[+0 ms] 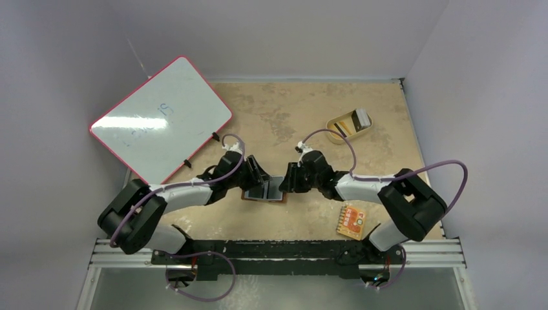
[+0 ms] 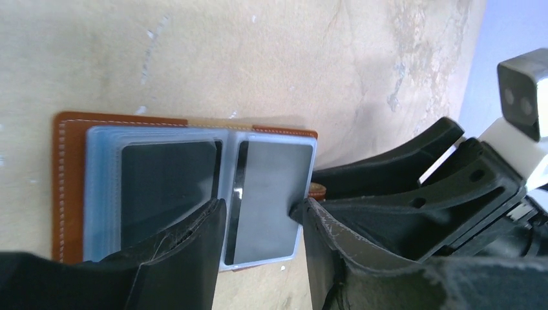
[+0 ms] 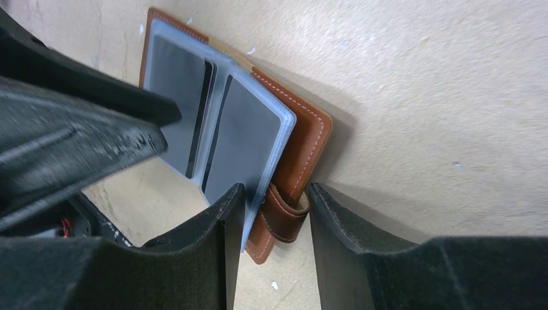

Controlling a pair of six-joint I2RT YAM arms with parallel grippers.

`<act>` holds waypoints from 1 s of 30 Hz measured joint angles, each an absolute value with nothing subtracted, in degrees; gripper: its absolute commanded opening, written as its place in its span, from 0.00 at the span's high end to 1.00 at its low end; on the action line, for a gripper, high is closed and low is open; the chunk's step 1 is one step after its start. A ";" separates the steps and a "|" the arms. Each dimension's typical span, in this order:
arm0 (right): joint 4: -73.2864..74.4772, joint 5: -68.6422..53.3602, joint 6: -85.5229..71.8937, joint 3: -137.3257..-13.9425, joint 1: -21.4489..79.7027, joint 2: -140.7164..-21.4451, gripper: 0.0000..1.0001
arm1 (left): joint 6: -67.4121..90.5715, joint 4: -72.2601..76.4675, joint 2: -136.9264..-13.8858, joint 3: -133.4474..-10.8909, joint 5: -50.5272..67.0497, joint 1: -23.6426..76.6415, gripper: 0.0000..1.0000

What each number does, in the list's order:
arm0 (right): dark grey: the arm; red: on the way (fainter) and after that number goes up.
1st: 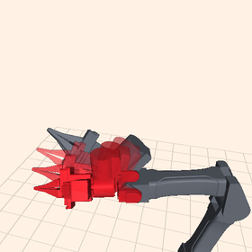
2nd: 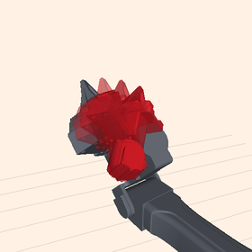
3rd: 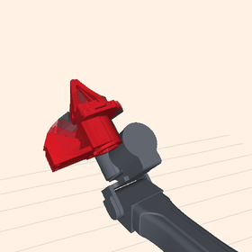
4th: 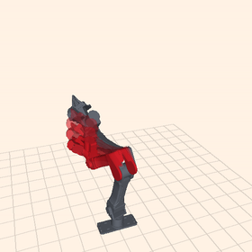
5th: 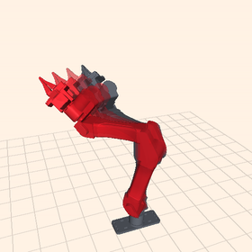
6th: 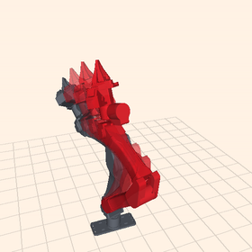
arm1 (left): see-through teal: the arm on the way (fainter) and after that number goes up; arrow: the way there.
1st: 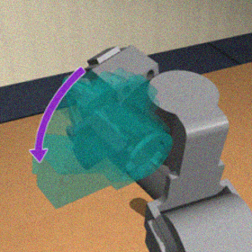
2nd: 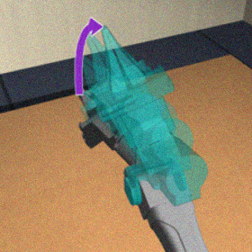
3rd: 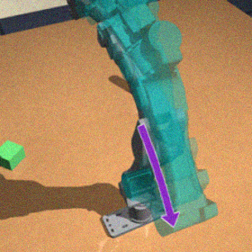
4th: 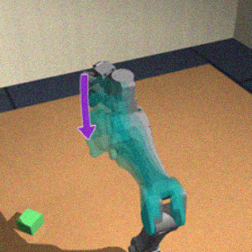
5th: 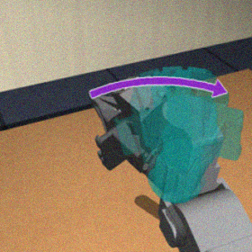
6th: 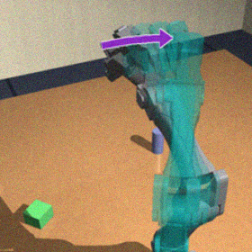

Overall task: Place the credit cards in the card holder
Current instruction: Insert the credit card into the card holder.

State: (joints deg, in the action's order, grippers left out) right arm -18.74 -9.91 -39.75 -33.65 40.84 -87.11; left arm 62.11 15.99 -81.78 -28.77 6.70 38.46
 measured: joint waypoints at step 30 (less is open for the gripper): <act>-0.10 -6.74 -17.69 -43.68 49.87 -85.78 0.52 | 51.09 -20.18 -74.83 -36.42 -6.44 33.06 0.48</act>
